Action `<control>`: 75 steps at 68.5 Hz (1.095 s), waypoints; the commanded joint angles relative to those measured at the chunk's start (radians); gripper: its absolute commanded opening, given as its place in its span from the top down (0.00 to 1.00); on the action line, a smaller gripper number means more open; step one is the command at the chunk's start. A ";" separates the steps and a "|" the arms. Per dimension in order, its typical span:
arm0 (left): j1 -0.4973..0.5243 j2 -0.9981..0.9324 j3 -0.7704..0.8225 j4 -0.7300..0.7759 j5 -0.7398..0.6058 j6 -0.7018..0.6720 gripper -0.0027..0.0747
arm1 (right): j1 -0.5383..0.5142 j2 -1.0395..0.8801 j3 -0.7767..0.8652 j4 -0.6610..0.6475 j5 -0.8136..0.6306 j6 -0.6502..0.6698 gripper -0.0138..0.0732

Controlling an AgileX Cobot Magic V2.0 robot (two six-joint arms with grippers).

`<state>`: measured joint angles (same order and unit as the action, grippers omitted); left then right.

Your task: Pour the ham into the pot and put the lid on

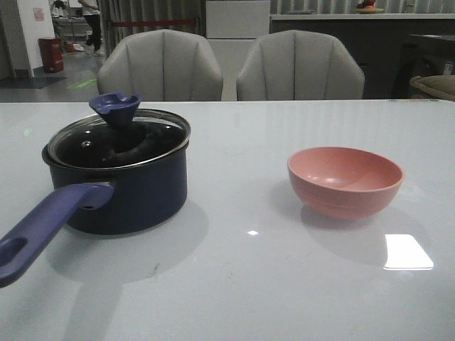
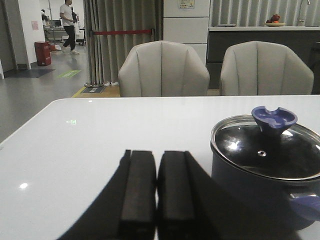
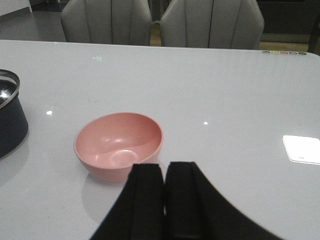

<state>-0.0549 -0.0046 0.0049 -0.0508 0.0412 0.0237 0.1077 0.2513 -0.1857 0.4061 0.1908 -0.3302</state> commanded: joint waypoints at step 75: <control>0.004 -0.018 0.022 0.000 -0.079 -0.011 0.81 | -0.023 -0.282 0.207 -0.451 -0.198 0.407 0.67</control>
<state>-0.0549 -0.0046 0.0049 -0.0508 0.0412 0.0237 0.0897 -0.0064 0.0275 -0.0248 0.0743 0.0696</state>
